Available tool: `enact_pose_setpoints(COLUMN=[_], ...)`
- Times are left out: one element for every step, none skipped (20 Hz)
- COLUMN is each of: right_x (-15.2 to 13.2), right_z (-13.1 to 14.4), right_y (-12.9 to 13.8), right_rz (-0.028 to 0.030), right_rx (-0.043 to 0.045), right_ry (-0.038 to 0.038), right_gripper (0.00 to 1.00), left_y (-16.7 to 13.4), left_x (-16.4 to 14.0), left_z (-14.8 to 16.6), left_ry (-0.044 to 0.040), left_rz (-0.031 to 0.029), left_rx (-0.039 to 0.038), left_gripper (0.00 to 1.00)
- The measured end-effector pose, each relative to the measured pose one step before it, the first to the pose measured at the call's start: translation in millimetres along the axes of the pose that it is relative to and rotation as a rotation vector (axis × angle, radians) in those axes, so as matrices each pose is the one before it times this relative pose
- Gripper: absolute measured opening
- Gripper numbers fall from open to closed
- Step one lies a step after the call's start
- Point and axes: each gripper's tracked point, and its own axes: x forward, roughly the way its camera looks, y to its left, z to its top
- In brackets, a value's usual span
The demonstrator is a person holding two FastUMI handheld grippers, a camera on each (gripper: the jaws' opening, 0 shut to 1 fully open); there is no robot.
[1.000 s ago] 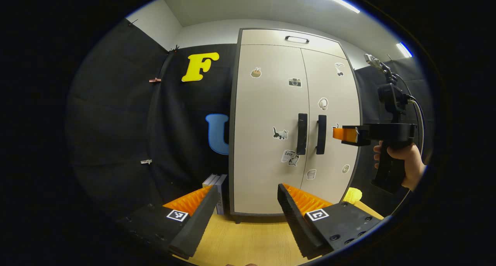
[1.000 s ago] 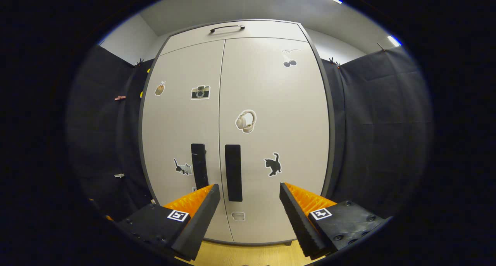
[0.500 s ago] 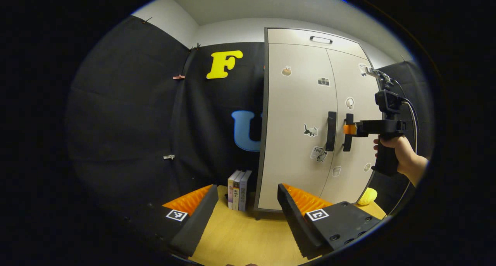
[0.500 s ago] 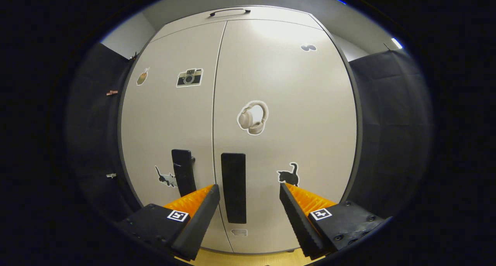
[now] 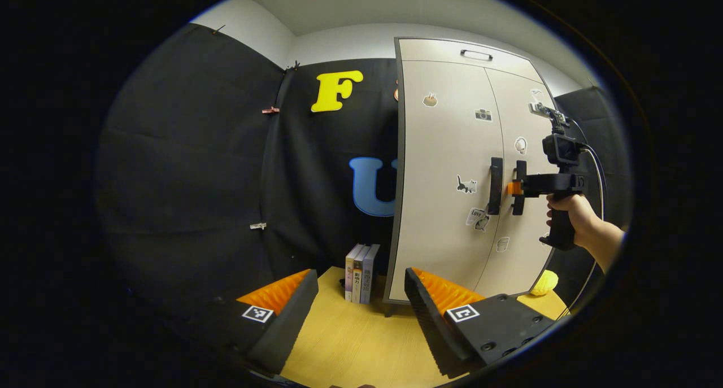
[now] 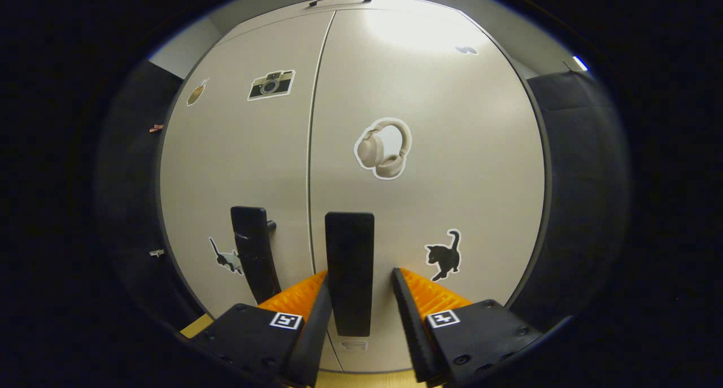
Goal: Open the right door of the double-door shoe cabinet with the right hand, and open the left door with the left hand.
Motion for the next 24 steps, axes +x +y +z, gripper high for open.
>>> enact_pose_setpoints(right_x=[-1.43, -2.90, 2.77, -0.34, 2.43, -2.22, 0.79, -0.42, 0.00, -0.42, 1.35, -1.19, 0.83, 1.42, -3.70, -1.78, -2.38, -3.26, -3.76, -5.26, -6.40, -5.98, -3.29, -4.12], right_z=[-2.38, 3.03, -2.40, 1.82, -2.25, -0.21, 0.72, 0.22, -1.01, -1.85, 1.78, -1.24, 1.70, -3.22, 1.65, -0.88, 0.38, 0.20, -0.32, -0.65, -1.55, -0.35, 0.54, -0.46], right_y=[3.53, -1.11, 0.42, -0.49, -0.78, 0.98, -0.38, -0.53, 1.05, -0.15, -0.25, 0.47, -0.33, 0.04, 0.18, 0.23, 0.09, -0.21, -0.75, -0.62, 0.40, -0.89, -1.10, -0.89], right_rz=[0.00463, -0.00324, -0.00493, -0.00025, 0.00029, 0.00028, -0.00099, -0.00219, 0.00257, -0.00076, -0.00378, 0.00451, 0.00552, 0.01006, 0.01021, 0.00687, 0.00512, 0.00306, 0.00777, 0.00992, 0.01203, 0.01069, 0.00779, 0.00544], right_rx=[0.01904, 0.00901, 0.00199, 0.00762, 0.01227, 0.00838, -0.00052, -0.00454, -0.01189, 0.00218, 0.00391, -0.00354, 0.00004, 0.01141, 0.00365, 0.00386, -0.00768, -0.00743, 0.00135, 0.01111, 0.00599, -0.00526, -0.00483, -0.00191], right_ry=[0.01804, -0.00560, 0.00896, -0.00069, 0.01150, 0.00793, 0.00410, 0.00342, -0.00057, 0.00435, -0.00174, 0.00630, -0.00379, 0.01277, 0.00660, 0.00655, 0.00121, -0.00083, -0.00045, 0.00205, 0.00270, -0.00019, 0.00273, 0.00166], right_gripper=[0.52, 0.43, 0.37, 0.37, 0.37, 0.34, 0.33, 0.34, 0.29, 0.29, 0.23, 0.23, 0.18, 0.19, 0.14, 0.14, 0.14, 0.14, 0.14, 0.14, 0.14, 0.14, 0.14, 0.14], left_y=[-1.32, -0.66, -0.27, 0.03, 0.69, 0.62, -1.12, -0.83, 0.55, 0.54, 0.61, 1.67, 0.89, -0.05, -0.38, -1.35, -1.51, -2.15, -2.18, -2.83, -5.95, -5.05, -5.12, -5.24], left_x=[-0.19, -1.44, -1.44, -1.39, -1.56, -1.60, -2.16, -1.94, -1.71, -1.11, -1.60, -1.49, -1.08, -1.91, -1.75, -0.34, -0.34, -0.71, -0.99, -0.16, 0.48, 0.04, 0.09, 0.98], left_z=[1.40, 1.23, 2.05, 1.20, 1.94, 0.93, 1.88, 0.01, 0.17, -0.40, 0.03, 0.72, 1.95, 1.61, 2.14, 1.41, 2.01, 0.67, -0.80, 0.70, -0.46, 0.31, 2.38, 3.30], left_ry=[-0.00193, -0.00511, -0.00559, -0.00593, -0.00337, -0.00497, -0.00414, -0.00240, 0.00026, -0.00002, 0.00011, -0.00289, -0.00453, -0.00488, -0.00512, -0.00555, -0.00439, -0.00193, 0.00170, 0.00115, 0.00769, 0.00653, -0.00229, -0.00424], left_rz=[-0.00598, -0.00421, -0.00338, -0.00164, 0.00072, -0.00076, -0.00420, -0.00280, -0.00161, -0.00158, 0.00012, 0.00315, 0.00186, -0.00039, -0.00292, -0.00506, -0.00652, -0.00673, -0.00645, -0.00843, -0.01240, -0.01001, -0.01228, -0.01105], left_rx=[0.00512, 0.00515, 0.00457, 0.00395, 0.00001, -0.00602, -0.00857, -0.00649, -0.00217, 0.00105, 0.00366, 0.00577, 0.00476, 0.00209, -0.00041, -0.00200, -0.00119, 0.00196, 0.00700, 0.00874, 0.00645, -0.00011, -0.00305, -0.00238], left_gripper=[0.95, 0.95, 0.95, 0.96, 0.95, 0.95, 0.95, 0.95, 0.95, 0.95, 0.96, 0.95, 0.95, 0.95, 0.95, 0.95, 0.95, 0.95, 0.95, 0.95, 0.95, 0.95, 0.95, 0.95])
